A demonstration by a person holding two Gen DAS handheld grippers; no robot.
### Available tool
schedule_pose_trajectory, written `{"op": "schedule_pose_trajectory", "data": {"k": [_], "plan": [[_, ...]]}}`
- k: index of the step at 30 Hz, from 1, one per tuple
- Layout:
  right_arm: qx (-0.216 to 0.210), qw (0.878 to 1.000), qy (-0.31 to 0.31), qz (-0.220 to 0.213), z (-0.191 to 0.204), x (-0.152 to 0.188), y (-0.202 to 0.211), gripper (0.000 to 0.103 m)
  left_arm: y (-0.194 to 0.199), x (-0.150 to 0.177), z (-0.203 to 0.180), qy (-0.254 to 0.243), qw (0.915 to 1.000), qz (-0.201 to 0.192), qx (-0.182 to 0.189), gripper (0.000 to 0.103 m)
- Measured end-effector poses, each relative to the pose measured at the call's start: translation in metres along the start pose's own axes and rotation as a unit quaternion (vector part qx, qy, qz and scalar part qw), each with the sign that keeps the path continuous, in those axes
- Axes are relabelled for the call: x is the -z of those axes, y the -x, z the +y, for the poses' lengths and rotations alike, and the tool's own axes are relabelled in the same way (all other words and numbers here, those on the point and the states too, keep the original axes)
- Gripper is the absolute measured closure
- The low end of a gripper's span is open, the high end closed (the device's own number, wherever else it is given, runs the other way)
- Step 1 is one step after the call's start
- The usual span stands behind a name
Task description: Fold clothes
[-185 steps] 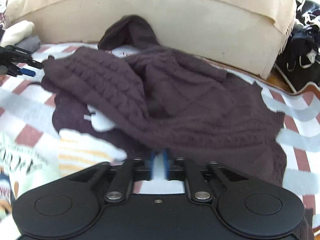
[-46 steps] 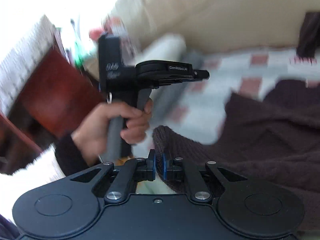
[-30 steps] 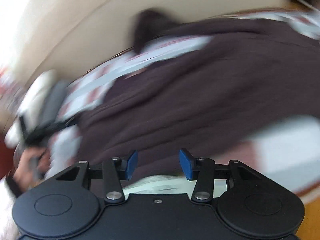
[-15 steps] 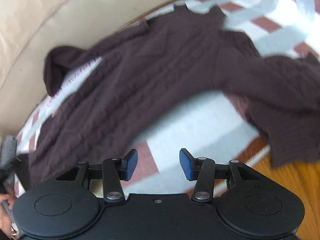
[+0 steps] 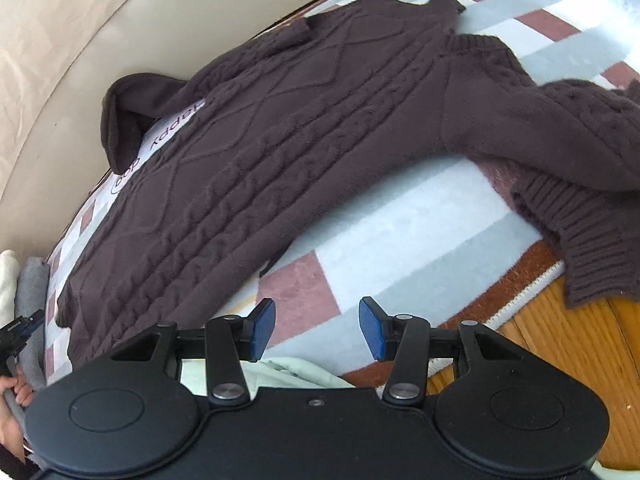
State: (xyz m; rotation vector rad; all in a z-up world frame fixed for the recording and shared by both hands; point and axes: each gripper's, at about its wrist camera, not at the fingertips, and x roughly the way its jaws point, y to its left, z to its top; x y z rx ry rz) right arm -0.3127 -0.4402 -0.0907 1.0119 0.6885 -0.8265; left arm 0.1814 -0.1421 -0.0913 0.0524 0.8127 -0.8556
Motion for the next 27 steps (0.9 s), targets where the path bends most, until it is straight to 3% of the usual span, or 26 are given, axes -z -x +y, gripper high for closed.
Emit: {"op": "schedule_pose_trajectory", "data": {"k": [1,3,6,9,14,18,21,25,27], "plan": [[0.001,1.000,0.001,-0.002,0.000,0.000,0.001,0.051,0.004,0.002,-0.016,-0.028,0.9994,0.005,0.020,0.074],[0.002,1.000,-0.006,-0.006,-0.002,0.000,0.002,0.051,0.012,0.007,-0.049,-0.084,0.9946,0.015,0.060,0.050],[0.006,1.000,-0.014,-0.011,-0.007,-0.002,0.005,0.051,0.016,0.030,-0.100,-0.168,0.9774,0.050,0.119,0.049],[0.013,1.000,-0.013,-0.022,-0.012,-0.003,0.009,0.051,0.015,0.059,-0.140,-0.228,0.9502,0.096,0.190,0.048],[0.034,0.998,0.003,-0.045,-0.018,-0.005,0.015,0.051,0.005,0.098,-0.180,-0.335,0.9094,0.133,0.207,0.049],[0.085,0.991,0.084,-0.064,-0.012,-0.007,0.022,0.051,-0.002,0.113,-0.187,-0.366,0.8970,0.154,0.193,0.049],[0.147,0.965,0.200,-0.080,0.000,-0.005,0.024,0.051,0.002,0.119,-0.189,-0.378,0.8874,0.169,0.202,0.049],[0.217,0.913,0.334,-0.084,0.010,-0.002,0.013,0.051,0.009,0.124,-0.190,-0.402,0.8737,0.183,0.205,0.046],[0.249,0.893,0.367,-0.075,0.008,-0.005,-0.001,0.051,0.010,0.126,-0.188,-0.398,0.8779,0.184,0.193,0.040]]}}
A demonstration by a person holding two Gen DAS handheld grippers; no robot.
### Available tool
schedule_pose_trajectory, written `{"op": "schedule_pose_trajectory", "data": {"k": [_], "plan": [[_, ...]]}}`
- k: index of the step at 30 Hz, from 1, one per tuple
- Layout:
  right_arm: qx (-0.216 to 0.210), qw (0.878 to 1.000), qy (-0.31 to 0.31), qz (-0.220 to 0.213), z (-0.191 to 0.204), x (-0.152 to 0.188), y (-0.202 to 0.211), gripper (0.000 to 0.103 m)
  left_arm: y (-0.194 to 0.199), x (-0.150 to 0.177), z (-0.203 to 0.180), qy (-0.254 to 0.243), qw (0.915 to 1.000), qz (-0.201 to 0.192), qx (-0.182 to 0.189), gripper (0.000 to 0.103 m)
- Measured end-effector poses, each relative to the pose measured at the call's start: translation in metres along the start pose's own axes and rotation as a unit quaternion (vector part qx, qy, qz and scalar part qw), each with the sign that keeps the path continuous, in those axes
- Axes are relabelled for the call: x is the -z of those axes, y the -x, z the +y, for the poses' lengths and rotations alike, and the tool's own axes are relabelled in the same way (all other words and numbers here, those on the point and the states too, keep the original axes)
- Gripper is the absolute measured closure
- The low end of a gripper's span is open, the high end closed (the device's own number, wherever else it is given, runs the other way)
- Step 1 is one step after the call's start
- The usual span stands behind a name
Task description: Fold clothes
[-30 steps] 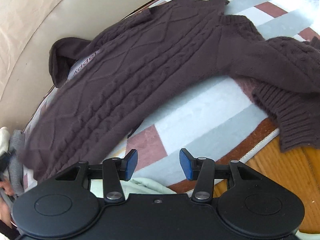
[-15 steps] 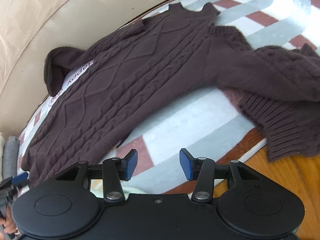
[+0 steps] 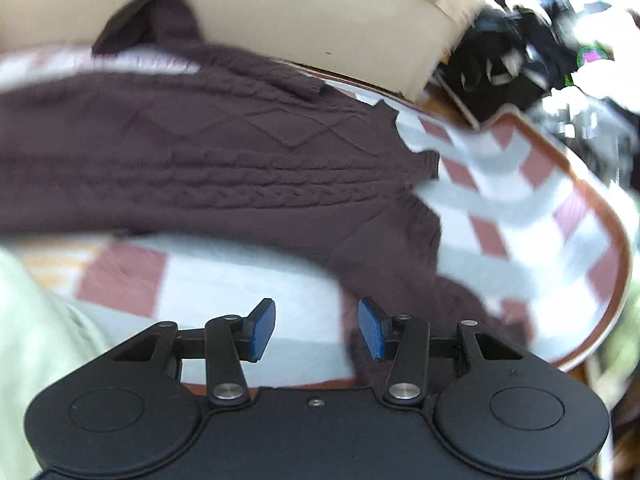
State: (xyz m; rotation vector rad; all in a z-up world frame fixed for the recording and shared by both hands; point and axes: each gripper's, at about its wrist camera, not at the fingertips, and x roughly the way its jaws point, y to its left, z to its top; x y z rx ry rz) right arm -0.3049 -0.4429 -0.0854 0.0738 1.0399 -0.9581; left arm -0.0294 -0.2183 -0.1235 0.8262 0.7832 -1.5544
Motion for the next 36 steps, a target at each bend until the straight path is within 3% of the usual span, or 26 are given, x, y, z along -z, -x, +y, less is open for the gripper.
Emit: {"op": "schedule_pose_trajectory", "data": {"k": [4,6,8,11,12,13,14,16,17,18,20,24,31,34,36], "plan": [[0.043,0.995,0.078,0.034,-0.001,-0.008,-0.045,0.052,-0.001,0.005,0.007,0.020,0.9991,0.018,-0.033,0.033],[0.056,0.995,0.083,0.022,-0.005,-0.015,-0.060,0.043,0.000,0.009,0.008,0.022,0.9986,0.020,-0.045,0.035],[0.065,0.997,0.042,0.010,-0.014,-0.026,-0.072,0.036,0.003,0.011,0.008,0.027,0.9988,0.009,-0.039,0.036],[0.055,0.998,-0.026,-0.004,-0.028,-0.038,-0.085,0.037,-0.001,0.012,0.008,0.036,0.9978,0.003,-0.056,0.034],[0.051,0.997,-0.049,-0.008,-0.033,-0.041,-0.090,0.041,-0.004,0.011,0.008,0.040,0.9971,0.003,-0.064,0.034],[0.047,0.996,-0.071,-0.013,-0.038,-0.045,-0.094,0.068,-0.007,0.009,0.008,0.039,0.9966,0.001,-0.072,0.033],[0.043,0.995,-0.093,-0.018,-0.043,-0.049,-0.099,0.087,-0.010,0.007,0.006,0.030,0.9964,-0.001,-0.080,0.034],[0.066,0.990,-0.115,-0.036,-0.043,-0.047,-0.090,0.092,-0.010,0.005,-0.004,-0.014,0.9963,-0.003,-0.085,0.044],[0.085,0.986,-0.130,-0.054,-0.042,-0.044,-0.080,0.092,-0.009,0.004,-0.010,-0.040,0.9953,-0.005,-0.088,0.074],[0.103,0.982,-0.144,-0.071,-0.042,-0.041,-0.070,0.092,-0.007,0.003,-0.014,-0.050,0.9940,-0.007,-0.097,0.096],[0.118,0.972,-0.183,-0.091,-0.044,-0.035,-0.050,0.093,-0.001,0.001,-0.017,-0.045,0.9909,-0.025,-0.125,0.096],[0.152,0.964,-0.189,-0.112,-0.044,-0.020,-0.022,0.093,0.012,-0.002,-0.023,-0.033,0.9814,-0.061,-0.179,0.097],[0.147,0.962,-0.210,-0.098,-0.039,-0.002,-0.032,0.093,0.064,-0.012,-0.016,0.028,0.9661,-0.148,-0.210,0.097],[0.158,0.954,-0.226,-0.115,-0.041,-0.001,-0.010,0.093,0.088,-0.017,-0.019,0.054,0.9570,-0.178,-0.223,0.097],[0.160,0.946,-0.251,-0.124,-0.046,0.000,0.014,0.093,0.110,-0.018,-0.025,0.084,0.9562,-0.187,-0.209,0.097]]}}
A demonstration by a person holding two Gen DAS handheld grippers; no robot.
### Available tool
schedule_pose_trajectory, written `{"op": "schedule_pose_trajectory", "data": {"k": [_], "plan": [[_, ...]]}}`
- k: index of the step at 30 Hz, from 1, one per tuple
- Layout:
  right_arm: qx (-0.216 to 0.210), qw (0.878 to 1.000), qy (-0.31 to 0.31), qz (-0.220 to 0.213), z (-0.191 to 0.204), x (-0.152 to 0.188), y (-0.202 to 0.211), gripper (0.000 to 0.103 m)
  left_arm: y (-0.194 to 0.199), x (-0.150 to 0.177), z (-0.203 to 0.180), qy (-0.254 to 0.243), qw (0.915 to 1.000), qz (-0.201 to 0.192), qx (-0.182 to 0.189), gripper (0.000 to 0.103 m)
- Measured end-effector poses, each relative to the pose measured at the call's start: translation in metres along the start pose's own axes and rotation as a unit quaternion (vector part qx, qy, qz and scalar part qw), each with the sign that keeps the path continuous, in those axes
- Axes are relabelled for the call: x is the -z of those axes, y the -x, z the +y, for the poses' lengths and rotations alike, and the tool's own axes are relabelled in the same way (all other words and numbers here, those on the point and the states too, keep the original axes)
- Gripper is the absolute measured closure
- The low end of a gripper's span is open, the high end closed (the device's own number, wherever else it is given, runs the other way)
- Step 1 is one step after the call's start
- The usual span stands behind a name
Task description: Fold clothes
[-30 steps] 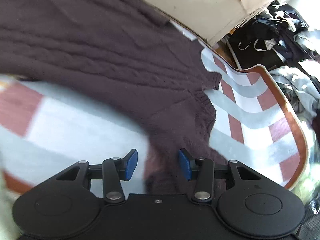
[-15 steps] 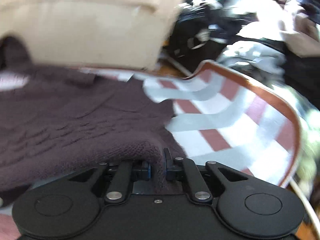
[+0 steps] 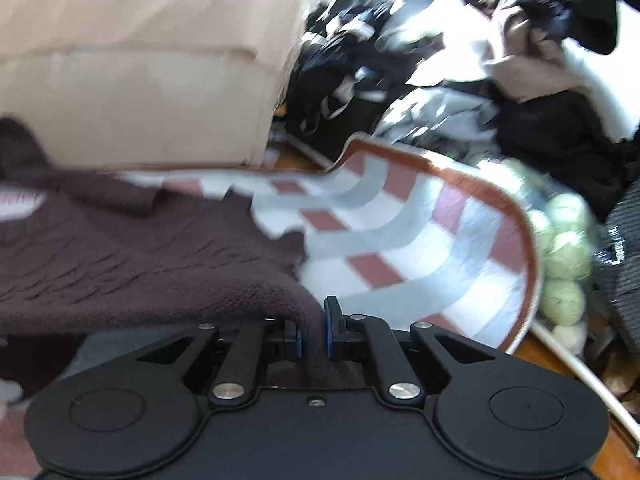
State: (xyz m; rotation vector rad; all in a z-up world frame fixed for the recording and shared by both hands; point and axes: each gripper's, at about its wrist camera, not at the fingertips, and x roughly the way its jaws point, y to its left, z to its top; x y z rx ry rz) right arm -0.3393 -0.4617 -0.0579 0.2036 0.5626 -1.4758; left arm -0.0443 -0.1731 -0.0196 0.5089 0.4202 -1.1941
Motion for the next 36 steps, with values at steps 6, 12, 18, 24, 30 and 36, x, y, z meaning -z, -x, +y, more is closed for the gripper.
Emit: {"op": "schedule_pose_trajectory", "data": {"k": [6,12,18,24,30,36], "plan": [[-0.026,0.997,0.028,0.069,-0.013,0.026,0.043,0.093,0.051,0.007,0.007,0.079,0.9966,0.020,0.010,0.097],[-0.109,0.978,0.064,0.164,-0.012,0.071,0.049,0.078,0.021,0.058,-0.006,0.075,0.9854,0.152,0.020,0.096],[-0.156,0.962,0.148,0.168,-0.007,0.048,0.072,0.054,0.017,0.057,-0.005,0.078,0.9816,0.171,0.033,0.081],[-0.286,0.947,-0.001,0.149,-0.024,0.019,0.088,0.053,0.028,0.045,0.018,0.136,0.9794,0.131,0.073,0.062],[-0.354,0.927,0.024,0.118,0.018,-0.035,0.082,0.053,0.032,0.001,0.039,0.140,0.9835,0.100,0.057,0.058],[-0.342,0.872,0.349,0.026,0.099,-0.159,0.093,0.043,-0.015,-0.047,0.060,0.038,0.9962,0.066,0.042,0.038]]}}
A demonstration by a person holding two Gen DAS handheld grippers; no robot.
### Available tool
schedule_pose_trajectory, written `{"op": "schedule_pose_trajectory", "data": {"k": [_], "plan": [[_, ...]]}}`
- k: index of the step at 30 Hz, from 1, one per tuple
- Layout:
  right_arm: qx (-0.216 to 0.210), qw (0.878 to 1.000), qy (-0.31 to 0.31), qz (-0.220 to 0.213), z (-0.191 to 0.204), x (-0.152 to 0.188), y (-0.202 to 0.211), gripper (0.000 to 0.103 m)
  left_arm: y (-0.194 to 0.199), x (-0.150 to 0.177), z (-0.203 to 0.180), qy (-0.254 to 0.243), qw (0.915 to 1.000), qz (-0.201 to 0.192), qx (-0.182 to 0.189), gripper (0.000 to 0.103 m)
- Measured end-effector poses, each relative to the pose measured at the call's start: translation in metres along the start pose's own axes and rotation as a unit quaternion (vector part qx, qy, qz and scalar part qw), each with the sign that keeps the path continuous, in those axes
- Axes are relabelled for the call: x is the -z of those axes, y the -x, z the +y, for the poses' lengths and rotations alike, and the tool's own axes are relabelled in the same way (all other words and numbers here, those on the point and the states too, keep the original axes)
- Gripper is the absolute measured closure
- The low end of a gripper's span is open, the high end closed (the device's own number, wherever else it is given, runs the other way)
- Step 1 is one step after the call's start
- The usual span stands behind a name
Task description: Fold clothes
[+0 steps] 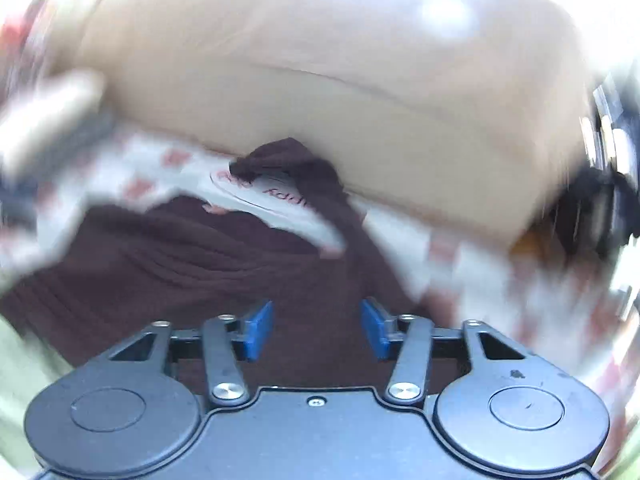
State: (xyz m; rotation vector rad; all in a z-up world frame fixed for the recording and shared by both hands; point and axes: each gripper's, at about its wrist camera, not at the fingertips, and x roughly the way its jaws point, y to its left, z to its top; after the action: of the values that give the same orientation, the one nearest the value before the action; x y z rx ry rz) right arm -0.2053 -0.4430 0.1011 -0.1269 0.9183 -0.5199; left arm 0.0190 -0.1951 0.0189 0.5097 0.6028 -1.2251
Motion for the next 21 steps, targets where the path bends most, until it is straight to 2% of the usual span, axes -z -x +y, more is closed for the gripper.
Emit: {"op": "schedule_pose_trajectory", "data": {"k": [2,3,5,6,9,11,13,15,17,20,21], "plan": [[-0.021,0.996,0.087,0.029,-0.007,-0.024,-0.024,0.044,-0.035,-0.017,0.007,-0.025,0.9995,-0.002,-0.019,0.038],[-0.035,0.989,0.133,0.047,-0.009,-0.033,-0.040,0.047,-0.054,-0.025,0.015,-0.015,0.9998,0.000,-0.011,0.038],[-0.039,0.980,0.182,0.070,-0.012,-0.041,-0.077,0.047,-0.092,-0.040,0.031,0.006,1.0000,0.002,0.007,0.038],[-0.039,0.980,0.180,0.076,-0.015,-0.042,-0.095,0.047,-0.110,-0.048,0.039,0.016,0.9998,0.003,0.015,0.038],[-0.046,0.987,0.140,0.071,-0.027,-0.036,-0.146,0.047,-0.159,-0.072,0.061,0.038,0.9992,-0.014,0.000,0.038],[-0.032,0.992,0.105,0.069,-0.040,-0.016,-0.169,0.049,-0.192,-0.086,0.064,0.001,0.9990,-0.026,-0.038,0.038],[-0.007,0.994,0.071,0.088,-0.051,0.005,-0.185,0.053,-0.221,-0.095,0.061,-0.030,0.9967,-0.037,-0.066,0.038],[0.015,0.995,0.045,0.087,-0.065,0.026,-0.187,0.053,-0.250,-0.104,0.057,-0.059,0.9928,-0.047,-0.093,0.038],[0.032,0.996,0.012,0.077,-0.076,0.043,-0.187,0.053,-0.275,-0.110,0.053,-0.066,0.9924,-0.047,-0.093,0.038],[0.070,0.995,-0.032,0.071,-0.078,0.059,-0.191,0.052,-0.314,-0.116,0.048,-0.090,0.9929,-0.033,-0.071,0.036],[0.076,0.994,-0.039,0.068,-0.075,0.061,-0.192,0.050,-0.326,-0.116,0.044,-0.103,0.9911,-0.032,-0.079,0.035]]}}
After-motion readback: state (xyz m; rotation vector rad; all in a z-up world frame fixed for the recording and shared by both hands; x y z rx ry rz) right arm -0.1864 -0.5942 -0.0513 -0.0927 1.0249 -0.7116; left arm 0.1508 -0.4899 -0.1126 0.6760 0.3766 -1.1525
